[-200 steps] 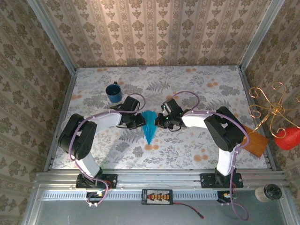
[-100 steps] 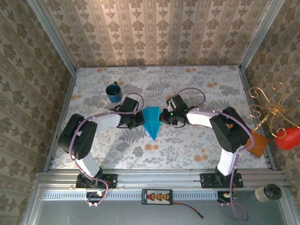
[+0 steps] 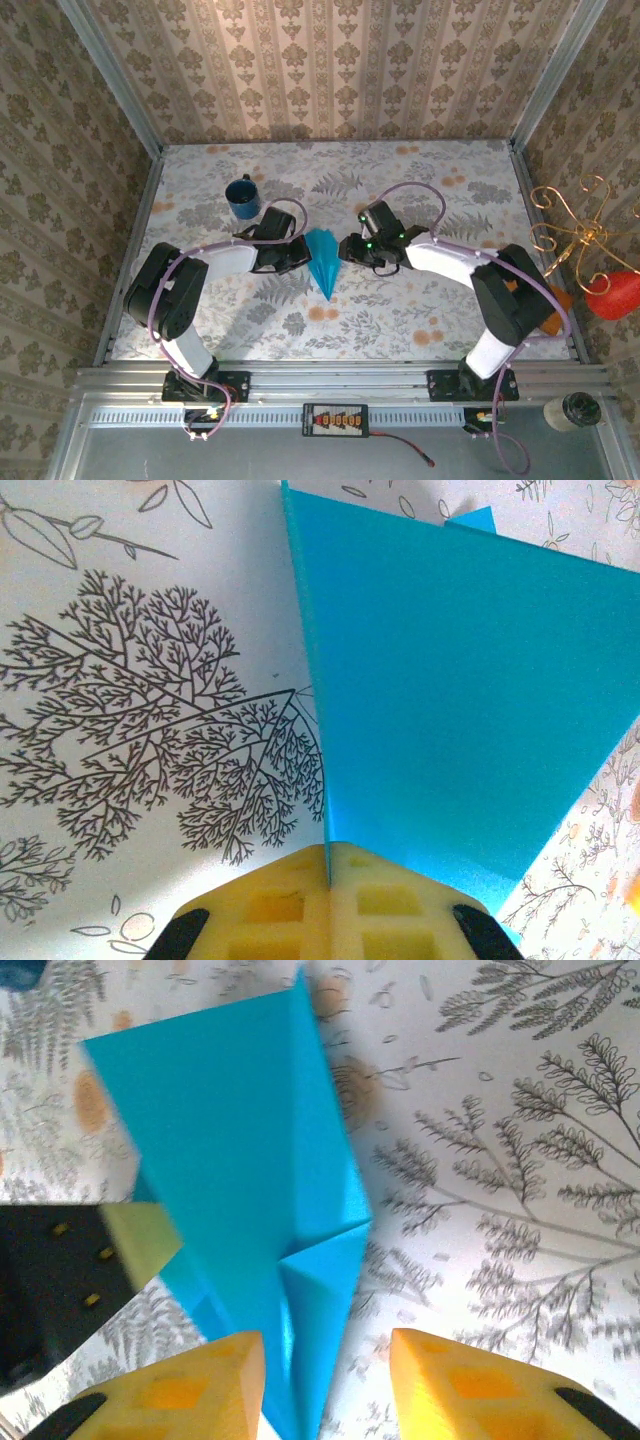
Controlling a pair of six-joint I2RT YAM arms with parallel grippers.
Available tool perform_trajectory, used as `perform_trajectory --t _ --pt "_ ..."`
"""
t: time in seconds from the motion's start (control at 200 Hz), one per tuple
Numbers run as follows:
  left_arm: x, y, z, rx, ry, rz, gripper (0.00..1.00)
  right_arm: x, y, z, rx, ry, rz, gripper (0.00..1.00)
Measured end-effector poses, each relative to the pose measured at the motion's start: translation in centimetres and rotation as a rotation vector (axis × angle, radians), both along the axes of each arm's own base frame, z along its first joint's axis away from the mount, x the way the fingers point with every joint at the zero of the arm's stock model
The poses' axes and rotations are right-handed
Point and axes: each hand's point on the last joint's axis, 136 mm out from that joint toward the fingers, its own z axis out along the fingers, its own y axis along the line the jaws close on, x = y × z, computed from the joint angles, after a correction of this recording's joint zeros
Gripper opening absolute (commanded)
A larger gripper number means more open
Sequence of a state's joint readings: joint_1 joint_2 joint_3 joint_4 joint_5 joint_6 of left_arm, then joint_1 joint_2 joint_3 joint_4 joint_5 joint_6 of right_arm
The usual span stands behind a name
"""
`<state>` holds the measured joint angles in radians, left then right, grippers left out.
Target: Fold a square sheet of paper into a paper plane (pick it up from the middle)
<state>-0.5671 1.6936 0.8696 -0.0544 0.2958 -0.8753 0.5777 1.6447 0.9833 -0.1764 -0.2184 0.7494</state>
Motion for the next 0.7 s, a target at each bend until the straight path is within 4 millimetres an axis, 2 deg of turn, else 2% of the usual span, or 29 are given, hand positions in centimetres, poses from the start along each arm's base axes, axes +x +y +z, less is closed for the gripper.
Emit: perform_trajectory --t 0.11,0.305,0.42,0.7 --pt "0.0 0.0 0.0 -0.003 0.002 -0.002 0.04 -1.4 1.2 0.5 -0.029 -0.01 0.038 0.43" --pt "-0.1 -0.1 0.0 -0.008 0.005 -0.006 0.03 -3.7 2.7 -2.5 -0.093 0.063 0.101 0.42" --pt "-0.2 -0.2 0.1 -0.01 0.007 -0.008 0.03 -3.6 3.2 -3.5 -0.107 0.086 0.111 0.42" --pt "-0.2 -0.2 0.1 -0.01 0.008 -0.008 0.03 -2.2 4.8 -2.9 -0.088 0.071 0.131 0.42"
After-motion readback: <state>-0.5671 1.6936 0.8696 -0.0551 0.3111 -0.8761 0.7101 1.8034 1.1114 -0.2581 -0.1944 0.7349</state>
